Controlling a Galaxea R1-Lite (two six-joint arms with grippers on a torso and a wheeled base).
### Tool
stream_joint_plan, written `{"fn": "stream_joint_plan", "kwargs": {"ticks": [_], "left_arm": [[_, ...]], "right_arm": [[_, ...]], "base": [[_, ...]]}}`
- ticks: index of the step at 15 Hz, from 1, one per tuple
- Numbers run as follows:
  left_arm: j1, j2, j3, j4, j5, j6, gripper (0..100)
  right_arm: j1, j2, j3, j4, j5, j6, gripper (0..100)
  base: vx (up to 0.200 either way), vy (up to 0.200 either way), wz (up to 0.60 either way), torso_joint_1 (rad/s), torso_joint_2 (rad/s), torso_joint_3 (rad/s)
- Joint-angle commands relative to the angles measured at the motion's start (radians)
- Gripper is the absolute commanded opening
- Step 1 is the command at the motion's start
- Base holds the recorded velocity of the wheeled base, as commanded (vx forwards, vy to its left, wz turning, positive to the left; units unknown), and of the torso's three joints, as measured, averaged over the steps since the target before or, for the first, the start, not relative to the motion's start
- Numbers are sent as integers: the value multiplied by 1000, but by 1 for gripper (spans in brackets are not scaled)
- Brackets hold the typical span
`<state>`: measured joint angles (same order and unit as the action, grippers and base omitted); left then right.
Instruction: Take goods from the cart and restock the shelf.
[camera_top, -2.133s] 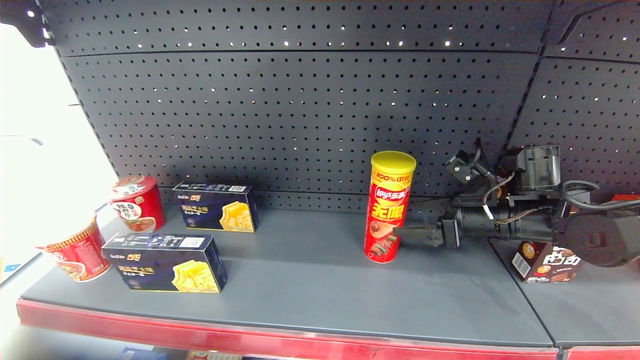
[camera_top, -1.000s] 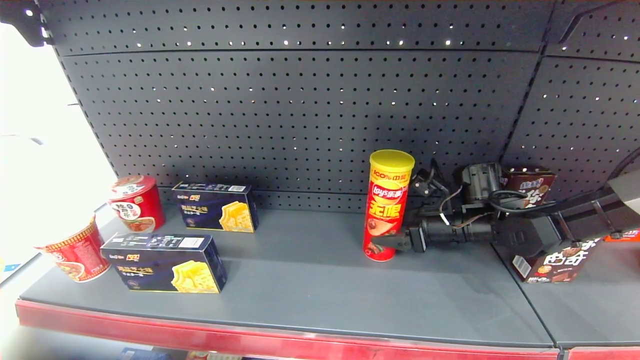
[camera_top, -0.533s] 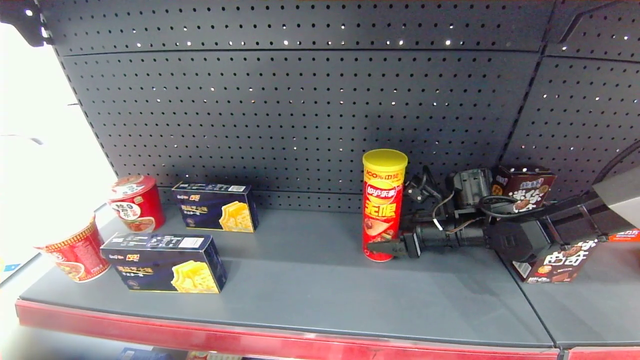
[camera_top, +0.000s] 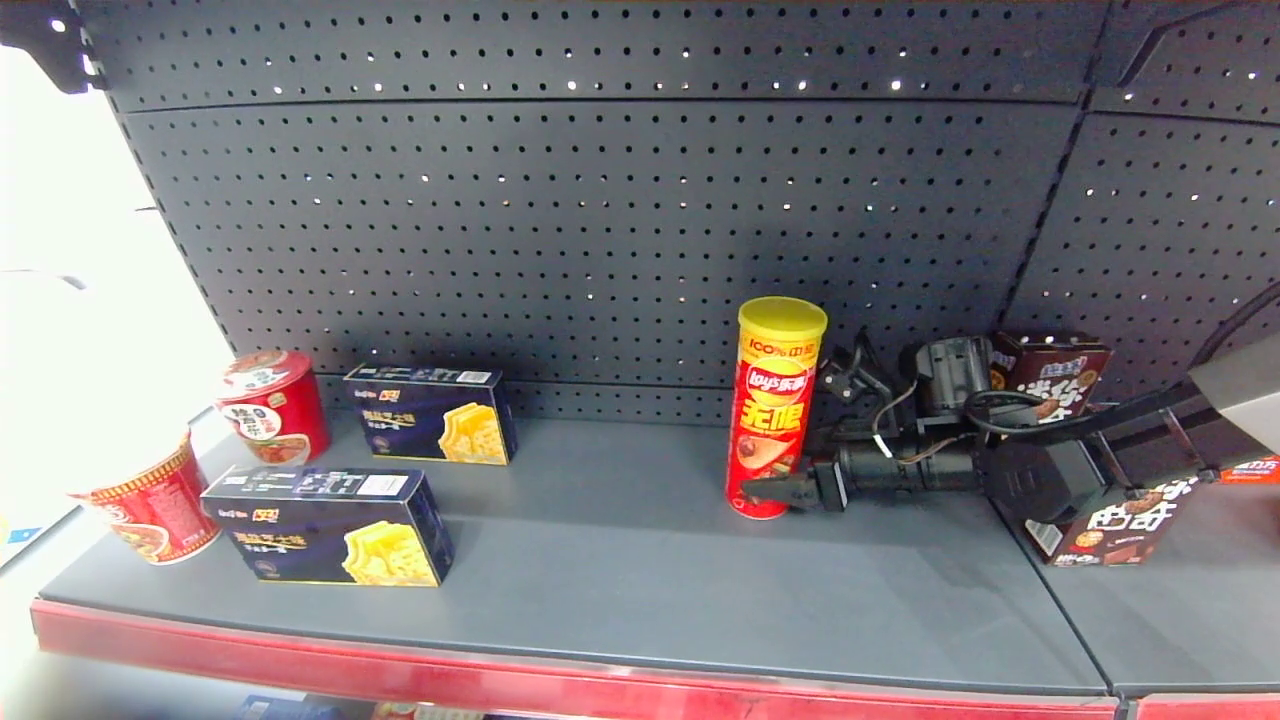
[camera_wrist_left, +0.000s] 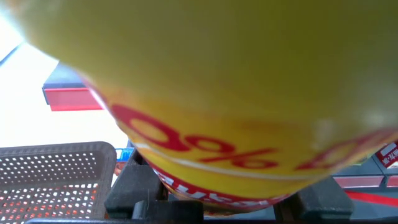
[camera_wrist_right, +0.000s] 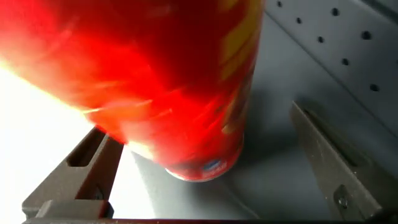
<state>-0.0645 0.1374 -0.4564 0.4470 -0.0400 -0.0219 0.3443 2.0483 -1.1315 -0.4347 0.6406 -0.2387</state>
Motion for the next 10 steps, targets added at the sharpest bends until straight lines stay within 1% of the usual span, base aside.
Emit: {"fn": "stream_joint_plan", "kwargs": {"ticks": [1, 4, 10], "left_arm": [[0, -13, 15, -1, 0, 0, 0], [0, -15, 18, -1, 0, 0, 0], [0, -16, 19, -1, 0, 0, 0]], "right_arm": [[-8, -7, -1, -3, 1, -1, 100], [-24, -10, -1, -3, 5, -1, 100], [-11, 4, -10, -42, 34, 4, 100]], "base": [[0, 0, 0, 0, 0, 0], [0, 0, 0, 0, 0, 0], [0, 0, 0, 0, 0, 0]]}}
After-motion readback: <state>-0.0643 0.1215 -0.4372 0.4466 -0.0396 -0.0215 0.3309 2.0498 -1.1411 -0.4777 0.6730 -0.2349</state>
